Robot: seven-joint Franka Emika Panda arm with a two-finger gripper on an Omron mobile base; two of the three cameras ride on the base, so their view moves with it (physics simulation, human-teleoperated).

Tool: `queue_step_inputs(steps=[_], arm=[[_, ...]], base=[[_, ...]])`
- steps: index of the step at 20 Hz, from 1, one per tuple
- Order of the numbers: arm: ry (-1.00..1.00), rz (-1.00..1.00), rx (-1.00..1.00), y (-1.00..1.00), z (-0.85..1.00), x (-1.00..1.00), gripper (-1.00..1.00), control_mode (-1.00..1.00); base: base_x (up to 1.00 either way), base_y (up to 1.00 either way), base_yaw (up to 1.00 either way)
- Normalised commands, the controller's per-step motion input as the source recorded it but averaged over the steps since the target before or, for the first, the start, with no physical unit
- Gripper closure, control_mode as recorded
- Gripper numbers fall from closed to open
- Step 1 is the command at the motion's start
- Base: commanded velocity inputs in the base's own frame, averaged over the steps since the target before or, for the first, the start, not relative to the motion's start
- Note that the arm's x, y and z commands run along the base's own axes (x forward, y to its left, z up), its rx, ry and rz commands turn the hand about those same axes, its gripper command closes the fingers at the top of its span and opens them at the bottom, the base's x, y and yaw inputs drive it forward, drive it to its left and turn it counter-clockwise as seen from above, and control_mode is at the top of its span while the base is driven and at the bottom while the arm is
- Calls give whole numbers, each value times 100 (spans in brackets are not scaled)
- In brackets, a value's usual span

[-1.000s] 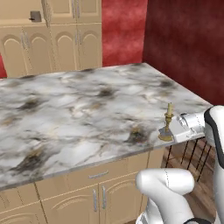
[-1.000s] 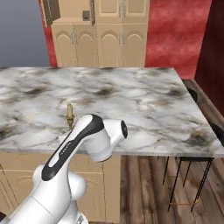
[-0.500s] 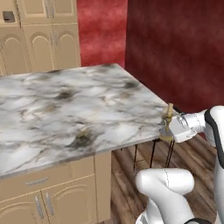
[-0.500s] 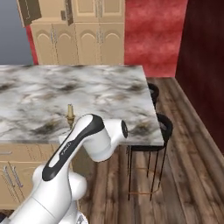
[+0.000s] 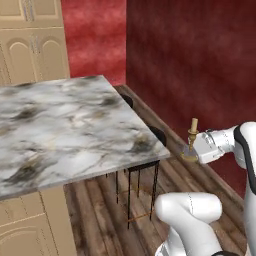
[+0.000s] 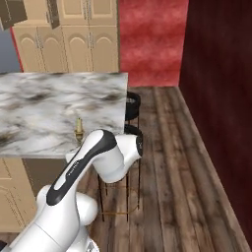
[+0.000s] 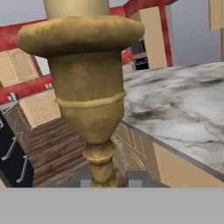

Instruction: Pick the jar and candle from the dining table and place them in the open cabinet. Close the cabinet after placing the objects.

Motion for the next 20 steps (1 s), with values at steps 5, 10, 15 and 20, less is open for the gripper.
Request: queue_step_inputs(steps=[5,10,15,20], arm=[[0,0,0,0,0,0,100,100],[0,0,0,0,0,0,100,100],[0,0,0,0,0,0,100,100],[0,0,0,0,0,0,100,100]], base=[[5,-100,3],[21,-100,4],[50,-99,7],[61,-70,11]])
